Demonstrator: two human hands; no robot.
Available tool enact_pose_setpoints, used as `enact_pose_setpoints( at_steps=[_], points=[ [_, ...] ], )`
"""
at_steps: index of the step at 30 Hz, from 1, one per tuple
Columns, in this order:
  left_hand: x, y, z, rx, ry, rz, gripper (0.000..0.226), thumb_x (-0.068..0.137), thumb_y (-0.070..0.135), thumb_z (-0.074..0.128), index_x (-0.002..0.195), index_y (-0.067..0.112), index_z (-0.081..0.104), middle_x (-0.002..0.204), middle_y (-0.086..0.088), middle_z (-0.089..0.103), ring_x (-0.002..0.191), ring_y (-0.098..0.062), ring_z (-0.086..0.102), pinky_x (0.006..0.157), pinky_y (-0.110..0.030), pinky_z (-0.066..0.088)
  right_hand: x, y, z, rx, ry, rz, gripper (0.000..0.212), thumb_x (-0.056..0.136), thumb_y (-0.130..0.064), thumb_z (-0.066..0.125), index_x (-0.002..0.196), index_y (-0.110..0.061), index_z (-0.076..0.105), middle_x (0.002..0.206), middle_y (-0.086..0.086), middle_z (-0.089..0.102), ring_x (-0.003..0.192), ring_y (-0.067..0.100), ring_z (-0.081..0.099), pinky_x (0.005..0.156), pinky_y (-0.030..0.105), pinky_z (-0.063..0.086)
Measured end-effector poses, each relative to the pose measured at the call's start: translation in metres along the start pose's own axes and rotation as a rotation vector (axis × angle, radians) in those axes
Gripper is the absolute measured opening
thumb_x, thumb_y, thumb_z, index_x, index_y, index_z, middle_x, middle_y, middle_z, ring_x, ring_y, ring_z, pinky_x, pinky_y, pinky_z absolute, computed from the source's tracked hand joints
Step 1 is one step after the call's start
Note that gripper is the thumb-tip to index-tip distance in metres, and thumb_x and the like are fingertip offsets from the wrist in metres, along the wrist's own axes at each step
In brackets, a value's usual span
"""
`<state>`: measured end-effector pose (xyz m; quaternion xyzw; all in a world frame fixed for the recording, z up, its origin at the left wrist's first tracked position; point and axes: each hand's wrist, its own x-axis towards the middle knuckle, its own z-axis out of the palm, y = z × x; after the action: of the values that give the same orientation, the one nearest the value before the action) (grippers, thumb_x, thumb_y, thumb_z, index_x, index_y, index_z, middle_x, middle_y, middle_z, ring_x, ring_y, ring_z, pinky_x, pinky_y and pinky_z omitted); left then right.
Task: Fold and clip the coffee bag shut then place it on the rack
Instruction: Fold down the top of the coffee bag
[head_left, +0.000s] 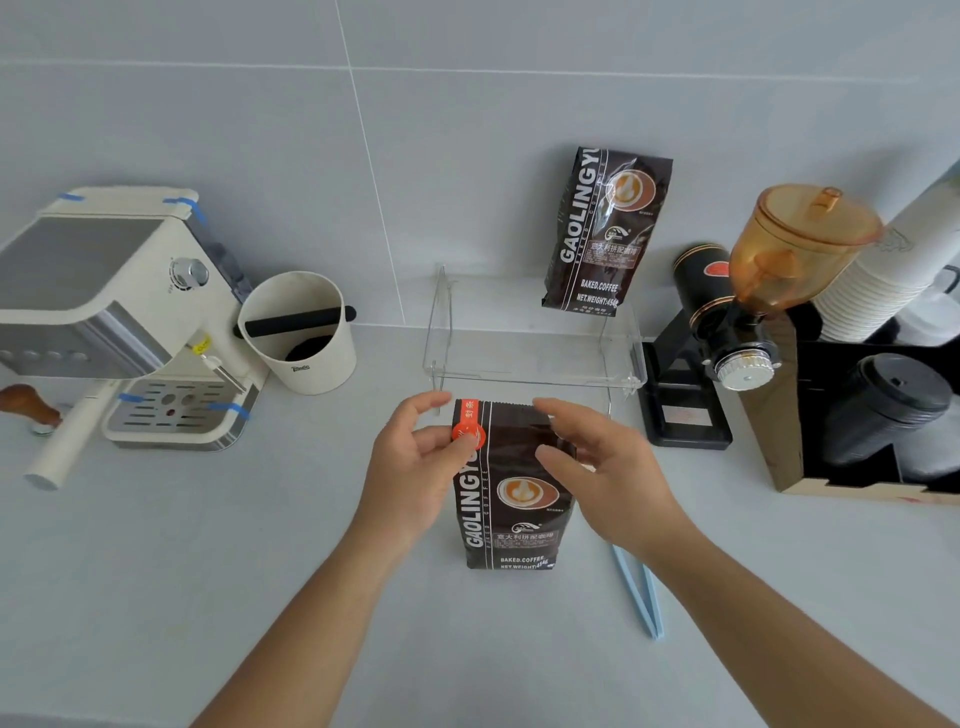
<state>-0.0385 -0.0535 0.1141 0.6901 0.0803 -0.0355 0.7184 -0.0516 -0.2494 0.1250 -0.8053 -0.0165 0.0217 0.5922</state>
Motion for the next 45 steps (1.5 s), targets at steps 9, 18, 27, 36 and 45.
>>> enact_pose_setpoints(
  at_steps=[9,18,27,36,45],
  points=[
    [0.006,0.002,-0.011,0.297,-0.066,0.184,0.04,0.077,0.003,0.075,0.092,0.04,0.071,0.08,0.007,0.077,0.079,-0.011,0.073,0.083,-0.026,0.056,0.011,-0.013,0.01,-0.113,0.021,0.099,0.02,0.083,-0.011,0.071,0.092,-0.028,0.073,0.087,-0.008,0.074,0.081,0.011,0.07,0.074,0.027,0.058],
    [0.009,0.011,-0.016,0.503,-0.065,0.295,0.024,0.075,0.011,0.079,0.076,0.033,0.07,0.085,0.005,0.069,0.083,-0.014,0.069,0.081,-0.021,0.054,0.013,-0.017,0.01,-0.188,0.014,0.102,0.025,0.081,-0.016,0.073,0.067,-0.035,0.065,0.082,-0.009,0.067,0.076,0.011,0.066,0.067,0.028,0.054],
    [0.011,0.008,-0.011,0.272,-0.134,0.054,0.017,0.085,0.009,0.07,0.088,0.025,0.068,0.06,0.0,0.069,0.056,-0.009,0.061,0.055,-0.015,0.046,0.009,-0.012,0.007,-0.006,-0.036,0.166,0.021,0.09,-0.01,0.062,0.084,-0.031,0.062,0.067,-0.007,0.073,0.055,0.003,0.067,0.042,0.017,0.045],
    [0.016,0.008,-0.002,0.231,-0.112,-0.125,0.019,0.086,0.006,0.067,0.078,0.021,0.076,0.075,0.002,0.075,0.059,0.004,0.065,0.055,-0.007,0.048,0.003,0.0,0.0,-0.257,-0.182,0.062,0.046,0.075,-0.004,0.075,0.106,-0.036,0.066,0.1,-0.02,0.067,0.094,0.002,0.065,0.081,0.014,0.05],
    [0.017,0.004,-0.016,0.396,-0.323,-0.145,0.034,0.068,0.007,0.083,0.086,0.034,0.074,0.08,0.011,0.077,0.075,-0.001,0.07,0.069,-0.017,0.053,0.004,0.006,0.003,-0.231,-0.149,0.093,0.037,0.08,-0.009,0.071,0.085,-0.045,0.064,0.094,-0.009,0.072,0.091,0.009,0.066,0.079,0.023,0.055]
  ],
)
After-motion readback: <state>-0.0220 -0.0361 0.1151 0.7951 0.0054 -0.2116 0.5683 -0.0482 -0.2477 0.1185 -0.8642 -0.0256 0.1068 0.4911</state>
